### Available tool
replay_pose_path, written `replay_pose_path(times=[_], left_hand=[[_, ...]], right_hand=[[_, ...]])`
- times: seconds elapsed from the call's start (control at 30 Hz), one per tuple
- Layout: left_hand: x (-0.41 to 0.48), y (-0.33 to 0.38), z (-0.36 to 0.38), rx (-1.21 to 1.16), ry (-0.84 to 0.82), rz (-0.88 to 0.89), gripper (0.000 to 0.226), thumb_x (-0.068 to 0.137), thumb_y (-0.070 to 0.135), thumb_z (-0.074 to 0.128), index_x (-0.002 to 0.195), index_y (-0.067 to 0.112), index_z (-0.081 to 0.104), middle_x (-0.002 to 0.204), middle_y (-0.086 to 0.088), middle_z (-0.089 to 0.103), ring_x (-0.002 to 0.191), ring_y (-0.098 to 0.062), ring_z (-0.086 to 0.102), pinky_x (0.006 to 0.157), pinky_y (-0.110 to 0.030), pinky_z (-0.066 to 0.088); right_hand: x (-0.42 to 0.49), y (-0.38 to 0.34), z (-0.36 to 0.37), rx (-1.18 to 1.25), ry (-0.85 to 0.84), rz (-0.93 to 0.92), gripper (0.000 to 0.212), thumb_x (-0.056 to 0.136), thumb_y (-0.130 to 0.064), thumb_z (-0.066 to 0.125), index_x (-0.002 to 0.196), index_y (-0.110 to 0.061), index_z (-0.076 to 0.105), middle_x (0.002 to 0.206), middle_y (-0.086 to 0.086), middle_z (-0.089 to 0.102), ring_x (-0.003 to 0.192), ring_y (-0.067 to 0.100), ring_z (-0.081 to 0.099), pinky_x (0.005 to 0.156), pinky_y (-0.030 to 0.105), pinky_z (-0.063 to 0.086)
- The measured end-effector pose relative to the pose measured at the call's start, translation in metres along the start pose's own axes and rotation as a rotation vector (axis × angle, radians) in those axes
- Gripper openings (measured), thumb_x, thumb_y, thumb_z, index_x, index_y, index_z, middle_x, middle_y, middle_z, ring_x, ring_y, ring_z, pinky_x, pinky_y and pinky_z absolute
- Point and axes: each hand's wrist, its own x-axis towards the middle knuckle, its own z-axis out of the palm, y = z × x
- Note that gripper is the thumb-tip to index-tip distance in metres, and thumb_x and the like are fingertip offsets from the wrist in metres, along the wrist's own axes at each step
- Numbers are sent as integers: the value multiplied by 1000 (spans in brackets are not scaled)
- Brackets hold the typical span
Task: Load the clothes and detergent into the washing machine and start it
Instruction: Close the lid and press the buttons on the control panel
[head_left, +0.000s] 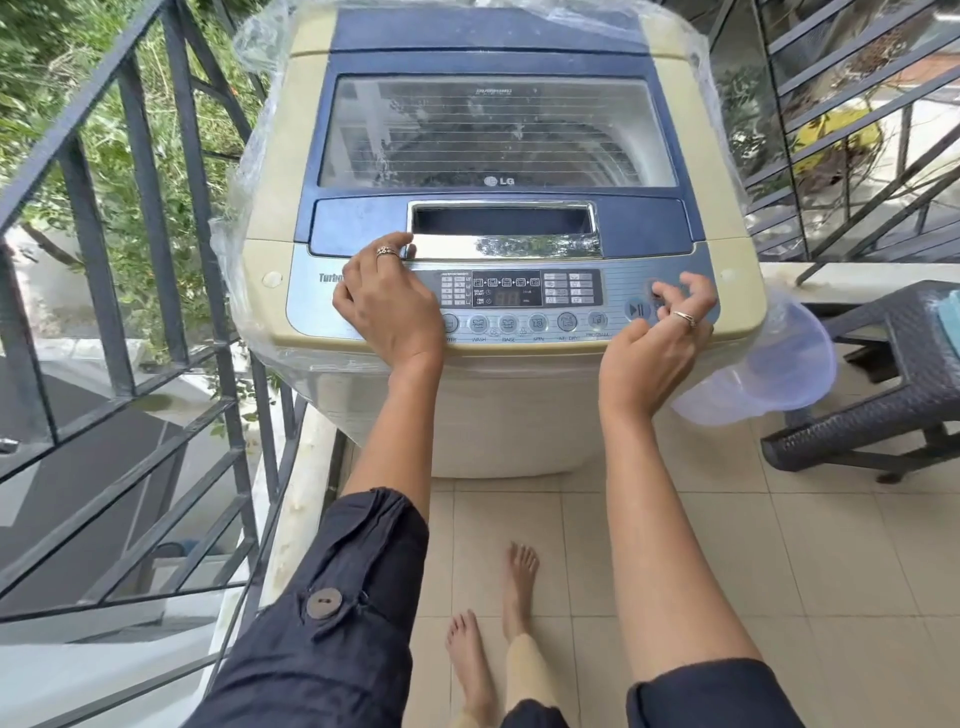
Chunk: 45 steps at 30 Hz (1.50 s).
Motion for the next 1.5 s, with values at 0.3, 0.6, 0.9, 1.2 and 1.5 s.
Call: replay_pose_path(times=[0.3, 0.6, 0.9, 1.2, 1.5], left_hand=[[0, -1, 0, 14, -21, -13, 38, 84, 6, 46, 110, 26, 65, 116, 12, 64, 119, -14, 51, 103, -31, 27], [-1, 1, 1, -6, 1, -22, 42, 82, 3, 45, 111, 25, 65, 115, 11, 65, 119, -14, 52, 103, -31, 27], [-2, 1, -1, 8, 6, -22, 42, 83, 3, 43, 113, 25, 64, 114, 10, 66, 118, -14, 53, 102, -28, 26], [-1, 0, 1, -10, 42, -11, 43, 80, 6, 42, 110, 25, 66, 111, 10, 67, 116, -15, 55, 101, -30, 27], [-1, -1, 3, -13, 64, -10, 38, 83, 8, 44, 108, 25, 67, 109, 11, 68, 115, -13, 56, 97, -23, 23]], right_hand=[[2, 0, -1, -104, 16, -45, 54, 72, 9, 35, 123, -4, 51, 105, 2, 70, 105, 29, 54, 73, 21, 38], [1, 3, 3, -148, 81, -131, 57, 71, 8, 34, 123, -5, 54, 102, 2, 71, 99, 30, 58, 70, 23, 35], [-1, 3, 3, -121, 62, -129, 54, 75, 3, 38, 126, -6, 53, 105, 4, 71, 101, 30, 57, 71, 23, 37], [1, -3, 13, 3, 126, -110, 44, 73, 3, 50, 116, 3, 56, 112, 14, 62, 100, 19, 42, 87, 27, 36], [2, 6, 24, 27, 185, -74, 33, 78, 2, 49, 110, 5, 58, 109, 17, 60, 98, 34, 54, 92, 27, 35]])
